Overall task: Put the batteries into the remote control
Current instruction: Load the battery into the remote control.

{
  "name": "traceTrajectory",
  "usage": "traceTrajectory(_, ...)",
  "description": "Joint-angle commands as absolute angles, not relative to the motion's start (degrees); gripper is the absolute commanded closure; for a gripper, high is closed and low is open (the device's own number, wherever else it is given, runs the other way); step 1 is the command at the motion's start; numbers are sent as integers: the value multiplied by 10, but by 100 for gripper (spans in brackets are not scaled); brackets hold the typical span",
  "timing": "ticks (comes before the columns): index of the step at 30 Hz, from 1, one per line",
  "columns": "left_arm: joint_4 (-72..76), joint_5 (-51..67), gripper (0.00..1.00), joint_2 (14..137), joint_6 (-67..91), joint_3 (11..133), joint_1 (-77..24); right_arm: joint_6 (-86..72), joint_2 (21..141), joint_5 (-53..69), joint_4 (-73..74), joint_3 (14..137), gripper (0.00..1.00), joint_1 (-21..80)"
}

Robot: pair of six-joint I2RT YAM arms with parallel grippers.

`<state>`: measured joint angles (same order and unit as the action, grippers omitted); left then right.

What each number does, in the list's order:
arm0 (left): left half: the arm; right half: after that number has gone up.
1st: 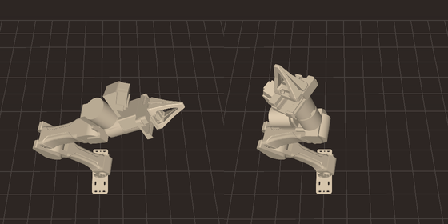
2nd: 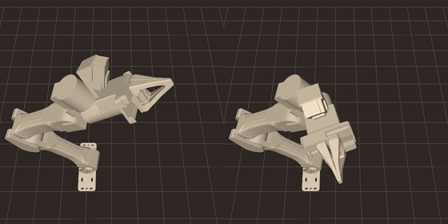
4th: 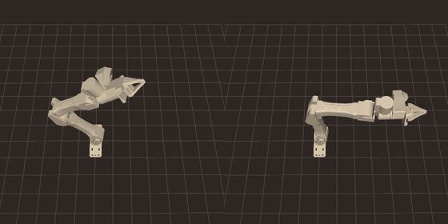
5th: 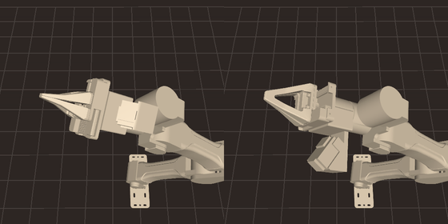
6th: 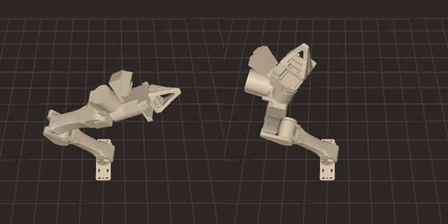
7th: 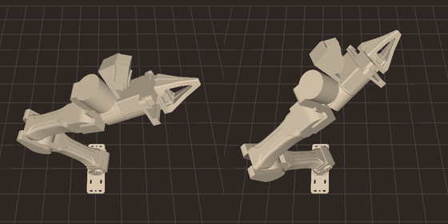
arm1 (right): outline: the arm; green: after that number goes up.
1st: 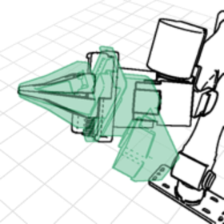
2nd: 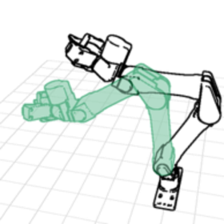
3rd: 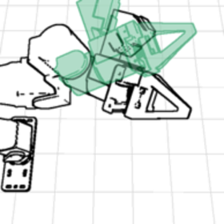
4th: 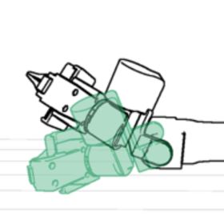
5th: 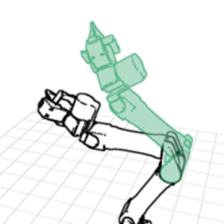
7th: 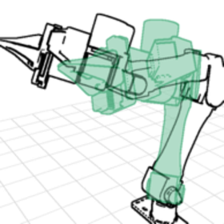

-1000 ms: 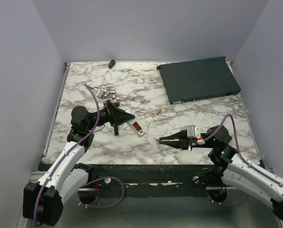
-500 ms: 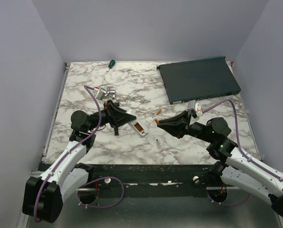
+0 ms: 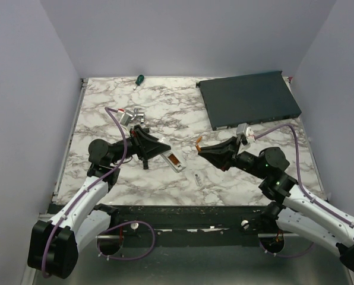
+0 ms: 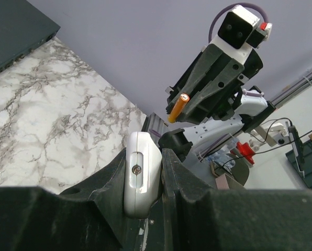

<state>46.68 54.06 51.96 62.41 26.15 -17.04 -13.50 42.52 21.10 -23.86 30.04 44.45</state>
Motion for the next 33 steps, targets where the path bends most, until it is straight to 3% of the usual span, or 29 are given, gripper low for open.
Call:
traceTrajectory(1,501,551,100,515,629,262,-175,-132,436,202,-241,300,99,445)
traceTrajectory(10,556,569,100,520,667,266,-177,-137,454,202,-242,299,99,445)
traceTrajectory(14,549,574,95,521,658,267,-177,-136,450,189,-240,296,99,445)
traceTrajectory(17,526,572,100,515,645,269,-177,-134,448,178,-237,294,99,445)
traceTrajectory(27,383,529,100,476,576,283,-177,-131,452,170,-237,292,99,445)
traceTrajectory(33,198,456,100,446,484,328,-188,-134,462,184,-252,290,99,445)
